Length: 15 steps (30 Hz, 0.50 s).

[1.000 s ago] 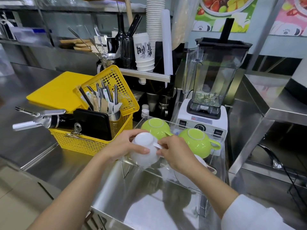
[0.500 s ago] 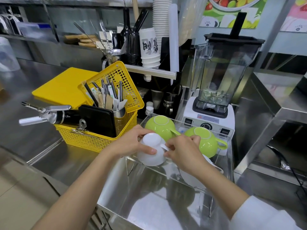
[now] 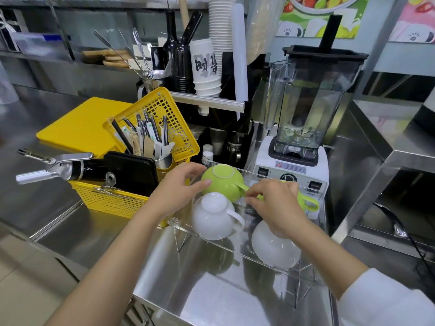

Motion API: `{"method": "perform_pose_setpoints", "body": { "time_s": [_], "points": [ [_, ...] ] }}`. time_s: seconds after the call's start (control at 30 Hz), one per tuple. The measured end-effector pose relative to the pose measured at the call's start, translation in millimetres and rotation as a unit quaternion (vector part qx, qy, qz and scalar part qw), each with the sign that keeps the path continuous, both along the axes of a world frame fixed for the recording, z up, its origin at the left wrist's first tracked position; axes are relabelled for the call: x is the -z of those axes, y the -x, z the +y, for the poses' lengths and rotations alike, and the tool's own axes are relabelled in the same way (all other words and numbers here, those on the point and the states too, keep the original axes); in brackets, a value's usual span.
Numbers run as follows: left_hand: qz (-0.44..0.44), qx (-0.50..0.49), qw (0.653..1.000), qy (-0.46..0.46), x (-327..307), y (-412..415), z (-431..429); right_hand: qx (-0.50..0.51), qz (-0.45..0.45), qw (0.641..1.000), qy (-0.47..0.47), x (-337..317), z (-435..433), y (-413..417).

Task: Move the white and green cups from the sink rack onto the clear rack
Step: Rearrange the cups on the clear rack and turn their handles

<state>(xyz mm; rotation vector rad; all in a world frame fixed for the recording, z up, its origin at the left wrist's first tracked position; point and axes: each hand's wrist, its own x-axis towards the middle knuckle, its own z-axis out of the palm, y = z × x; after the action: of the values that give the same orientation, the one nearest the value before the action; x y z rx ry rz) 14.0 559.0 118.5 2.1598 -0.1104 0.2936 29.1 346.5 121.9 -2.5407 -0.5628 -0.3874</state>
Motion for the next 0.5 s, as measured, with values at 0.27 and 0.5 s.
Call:
{"method": "perform_pose_setpoints", "body": {
  "time_s": [0.27,0.5],
  "points": [
    [-0.024,0.038,0.995,-0.094,12.8,-25.7,-6.3,0.036,-0.010,0.991,0.131,7.9,0.1,-28.8],
    [0.040,0.069,0.988,-0.133,18.9,-40.7,-3.7,0.034,-0.033,0.984,0.171,11.1,3.1,-40.5]
  ]
}}
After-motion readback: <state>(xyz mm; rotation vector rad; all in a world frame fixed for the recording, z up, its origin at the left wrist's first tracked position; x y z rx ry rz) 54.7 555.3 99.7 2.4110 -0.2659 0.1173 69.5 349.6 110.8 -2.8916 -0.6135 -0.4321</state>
